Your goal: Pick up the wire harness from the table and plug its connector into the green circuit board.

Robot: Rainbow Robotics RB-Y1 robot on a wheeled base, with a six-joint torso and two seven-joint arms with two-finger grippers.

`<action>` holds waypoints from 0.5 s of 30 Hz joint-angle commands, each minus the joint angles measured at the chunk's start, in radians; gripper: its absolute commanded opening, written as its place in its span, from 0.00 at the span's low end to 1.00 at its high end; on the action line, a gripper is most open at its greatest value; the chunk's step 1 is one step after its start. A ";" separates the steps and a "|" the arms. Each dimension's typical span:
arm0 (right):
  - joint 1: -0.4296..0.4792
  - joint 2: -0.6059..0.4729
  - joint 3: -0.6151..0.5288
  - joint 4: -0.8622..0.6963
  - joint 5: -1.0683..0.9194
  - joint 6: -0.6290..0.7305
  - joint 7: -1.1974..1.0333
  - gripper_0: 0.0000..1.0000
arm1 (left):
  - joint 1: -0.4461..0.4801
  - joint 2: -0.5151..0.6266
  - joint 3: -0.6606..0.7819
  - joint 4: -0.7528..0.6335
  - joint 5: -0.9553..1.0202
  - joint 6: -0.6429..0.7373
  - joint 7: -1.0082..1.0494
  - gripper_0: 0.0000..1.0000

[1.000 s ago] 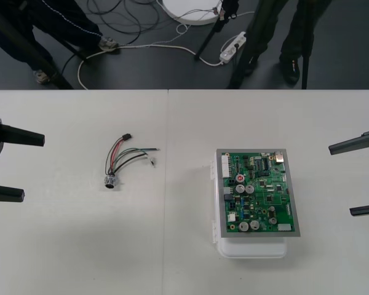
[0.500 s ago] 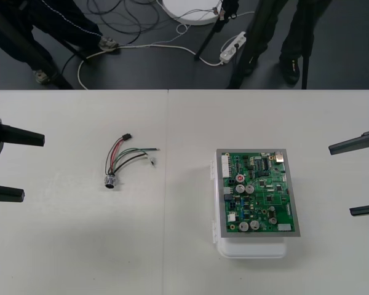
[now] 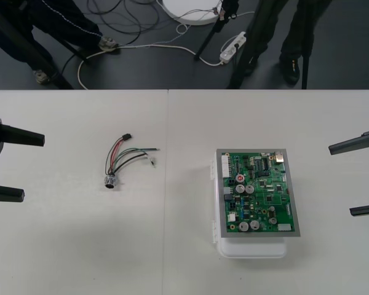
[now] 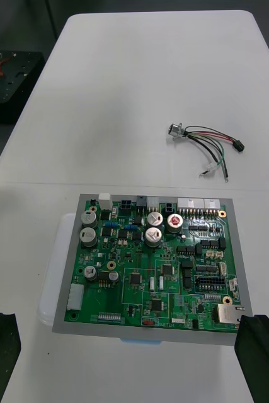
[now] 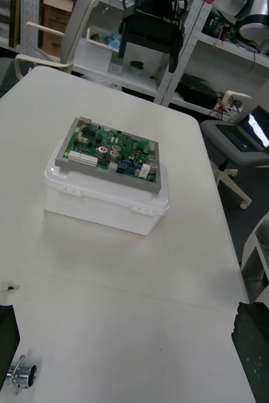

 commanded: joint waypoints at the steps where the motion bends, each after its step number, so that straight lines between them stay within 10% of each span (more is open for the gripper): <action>1: -0.022 0.012 -0.035 -0.020 -0.003 0.007 -0.006 1.00 | -0.032 0.040 0.020 -0.023 0.000 -0.039 -0.026 1.00; 15: -0.022 0.012 -0.035 -0.020 -0.003 0.007 -0.006 1.00 | -0.032 0.040 0.020 -0.023 0.000 -0.039 -0.026 1.00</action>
